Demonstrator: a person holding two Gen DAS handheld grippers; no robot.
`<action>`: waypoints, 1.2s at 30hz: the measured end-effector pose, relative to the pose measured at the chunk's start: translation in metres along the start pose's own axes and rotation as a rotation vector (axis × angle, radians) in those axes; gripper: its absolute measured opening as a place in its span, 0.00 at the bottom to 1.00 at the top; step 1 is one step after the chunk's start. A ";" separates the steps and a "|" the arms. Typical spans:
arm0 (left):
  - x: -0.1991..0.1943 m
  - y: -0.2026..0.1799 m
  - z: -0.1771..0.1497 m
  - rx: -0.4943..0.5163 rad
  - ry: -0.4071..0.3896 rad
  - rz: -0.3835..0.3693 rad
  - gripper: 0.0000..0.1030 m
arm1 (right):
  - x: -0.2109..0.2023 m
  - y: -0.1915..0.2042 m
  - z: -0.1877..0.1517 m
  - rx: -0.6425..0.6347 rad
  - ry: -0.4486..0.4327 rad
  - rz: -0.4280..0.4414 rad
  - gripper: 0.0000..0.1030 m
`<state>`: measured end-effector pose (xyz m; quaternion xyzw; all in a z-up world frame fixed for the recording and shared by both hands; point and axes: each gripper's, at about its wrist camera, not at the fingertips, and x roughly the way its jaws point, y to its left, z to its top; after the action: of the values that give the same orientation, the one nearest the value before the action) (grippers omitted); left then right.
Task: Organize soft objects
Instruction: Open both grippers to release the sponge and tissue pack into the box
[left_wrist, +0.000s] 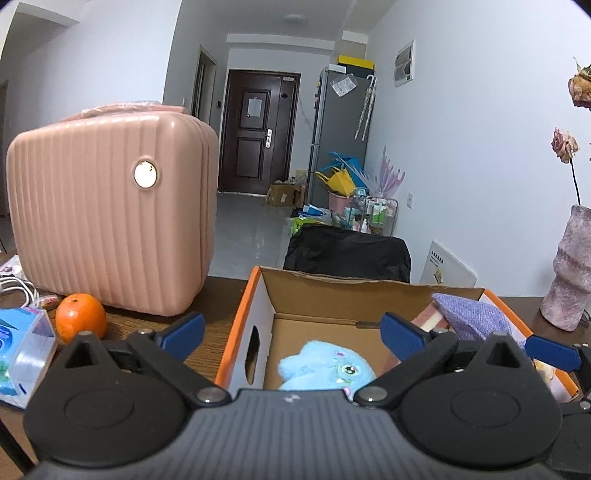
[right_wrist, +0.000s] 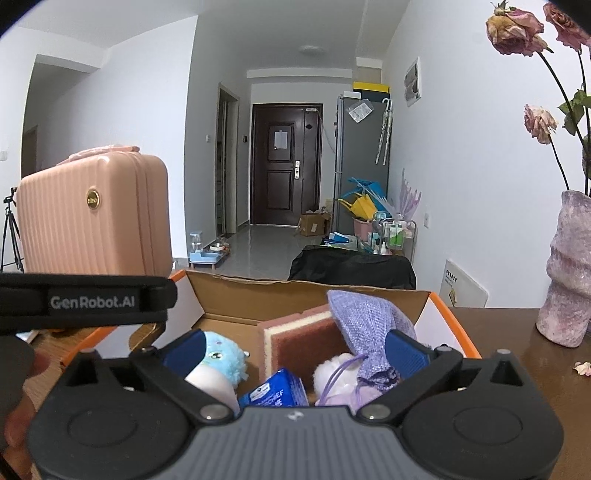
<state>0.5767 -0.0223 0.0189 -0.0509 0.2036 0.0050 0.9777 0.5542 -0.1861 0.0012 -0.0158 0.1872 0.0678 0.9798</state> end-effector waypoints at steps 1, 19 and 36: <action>-0.002 0.001 0.000 0.001 -0.004 0.003 1.00 | -0.002 0.001 0.000 0.002 -0.002 0.000 1.00; -0.061 0.024 -0.019 -0.011 -0.043 0.081 1.00 | -0.067 -0.001 -0.014 0.006 -0.037 0.000 1.00; -0.113 0.023 -0.043 0.027 -0.047 0.120 1.00 | -0.122 -0.007 -0.051 -0.018 -0.009 0.002 1.00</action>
<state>0.4553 -0.0022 0.0220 -0.0255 0.1833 0.0618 0.9808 0.4244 -0.2114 -0.0010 -0.0240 0.1822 0.0707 0.9804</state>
